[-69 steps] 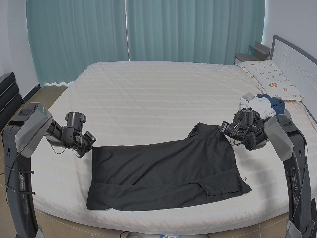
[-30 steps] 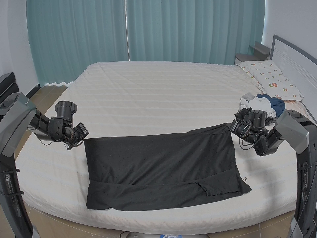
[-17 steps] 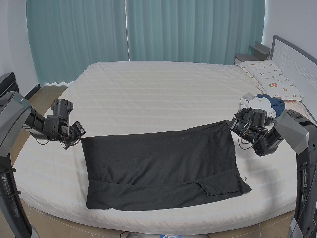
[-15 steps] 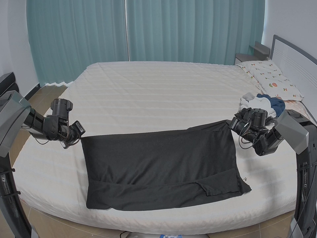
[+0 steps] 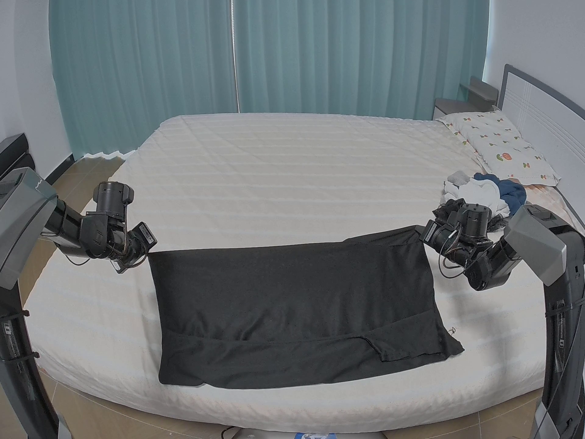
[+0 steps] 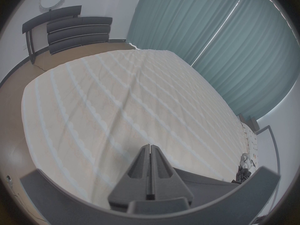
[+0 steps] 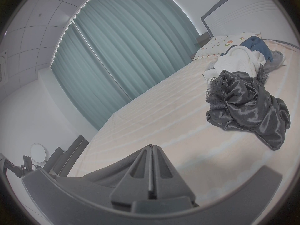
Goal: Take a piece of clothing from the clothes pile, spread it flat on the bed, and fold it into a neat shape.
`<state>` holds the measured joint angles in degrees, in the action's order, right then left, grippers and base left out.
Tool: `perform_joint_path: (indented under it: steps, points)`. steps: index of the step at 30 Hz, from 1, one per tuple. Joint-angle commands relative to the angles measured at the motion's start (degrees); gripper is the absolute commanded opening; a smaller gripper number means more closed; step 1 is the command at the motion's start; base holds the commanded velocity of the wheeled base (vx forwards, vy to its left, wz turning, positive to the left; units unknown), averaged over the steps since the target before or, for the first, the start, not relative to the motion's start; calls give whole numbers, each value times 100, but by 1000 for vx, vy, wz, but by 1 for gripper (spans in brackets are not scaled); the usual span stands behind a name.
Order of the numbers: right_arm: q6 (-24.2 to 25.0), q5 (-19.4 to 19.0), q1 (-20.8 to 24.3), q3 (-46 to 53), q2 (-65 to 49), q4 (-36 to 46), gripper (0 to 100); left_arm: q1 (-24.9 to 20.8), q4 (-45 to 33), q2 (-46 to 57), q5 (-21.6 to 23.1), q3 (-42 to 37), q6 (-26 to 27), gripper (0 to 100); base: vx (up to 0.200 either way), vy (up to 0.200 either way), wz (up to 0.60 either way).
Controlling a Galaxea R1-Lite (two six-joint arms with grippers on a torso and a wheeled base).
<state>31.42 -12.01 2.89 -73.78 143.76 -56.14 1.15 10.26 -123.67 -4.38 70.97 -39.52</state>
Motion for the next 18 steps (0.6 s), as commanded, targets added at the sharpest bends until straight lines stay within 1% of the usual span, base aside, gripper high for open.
perform_joint_path:
  steps: [1, 9, 18]
  points:
    - [-4, -12, 19, -49, 161, 85, 0, 0, 2, -324, -2, 145, 85, 0, 0, 0, 0]
    - [-48, 41, 80, -576, 504, 314, 0, -18, 2, -764, -11, 444, 129, 0, 0, 0, 0]
    - [-83, 49, 115, -664, 714, 463, 0, -9, -7, -1221, -28, 707, 111, 0, 0, 0, 0]
